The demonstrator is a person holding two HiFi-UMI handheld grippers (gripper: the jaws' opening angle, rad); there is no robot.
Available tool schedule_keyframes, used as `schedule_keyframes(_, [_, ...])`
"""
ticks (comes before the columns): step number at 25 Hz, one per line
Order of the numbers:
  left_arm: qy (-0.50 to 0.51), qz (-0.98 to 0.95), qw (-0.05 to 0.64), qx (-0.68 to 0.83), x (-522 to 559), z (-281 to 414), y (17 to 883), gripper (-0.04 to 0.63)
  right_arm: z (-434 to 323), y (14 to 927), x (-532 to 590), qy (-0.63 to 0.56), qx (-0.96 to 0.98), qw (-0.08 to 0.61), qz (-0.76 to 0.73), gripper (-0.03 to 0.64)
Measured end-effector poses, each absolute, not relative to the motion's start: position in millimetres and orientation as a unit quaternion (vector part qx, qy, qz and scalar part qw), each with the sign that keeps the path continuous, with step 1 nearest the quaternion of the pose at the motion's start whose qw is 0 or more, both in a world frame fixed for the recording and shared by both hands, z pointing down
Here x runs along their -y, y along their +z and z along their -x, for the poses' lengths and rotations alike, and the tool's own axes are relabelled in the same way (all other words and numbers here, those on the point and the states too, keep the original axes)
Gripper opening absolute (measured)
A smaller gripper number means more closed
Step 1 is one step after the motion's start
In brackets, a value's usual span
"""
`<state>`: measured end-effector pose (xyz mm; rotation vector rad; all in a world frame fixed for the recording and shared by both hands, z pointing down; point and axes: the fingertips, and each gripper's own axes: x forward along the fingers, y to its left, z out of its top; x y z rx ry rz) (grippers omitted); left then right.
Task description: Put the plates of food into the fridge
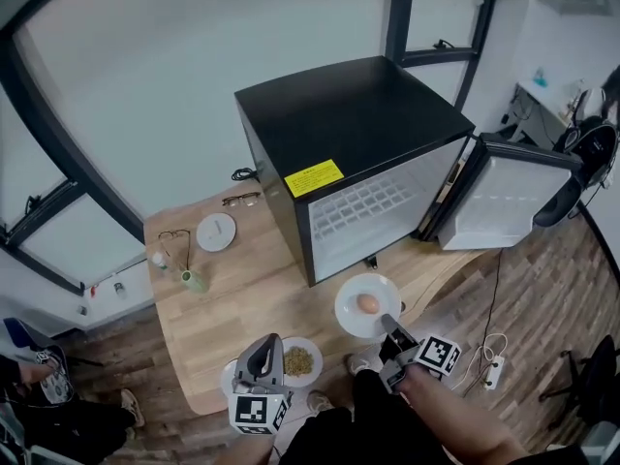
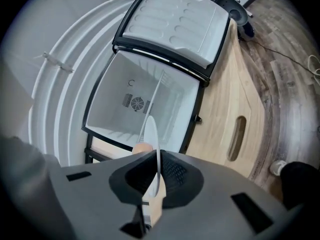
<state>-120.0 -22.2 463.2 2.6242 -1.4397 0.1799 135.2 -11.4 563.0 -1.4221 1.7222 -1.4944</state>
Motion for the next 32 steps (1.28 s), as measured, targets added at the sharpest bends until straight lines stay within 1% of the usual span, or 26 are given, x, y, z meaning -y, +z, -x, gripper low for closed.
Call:
schedule_keyframes(6, [0.06, -0.861, 0.051, 0.503, 39, 118, 442, 0.003, -142, 532, 50, -0.537, -0.648, 0.24, 0.484, 0.034])
schedule_keyframes(12, [0.055, -0.854, 0.018, 0.517, 61, 107, 416, 0.003, -156, 515, 88, -0.534, -0.656, 0.229, 0.482, 0.034])
schedule_keyframes(20, [0.048, -0.839, 0.001, 0.541, 93, 102, 397, 0.003, -160, 488, 147, -0.526, -0.677, 0.223, 0.463, 0.034])
schedule_keyframes(32, [0.043, -0.818, -0.004, 0.574, 128, 99, 392, 0.003, -147, 483, 210, -0.53, -0.698, 0.166, 0.452, 0.034])
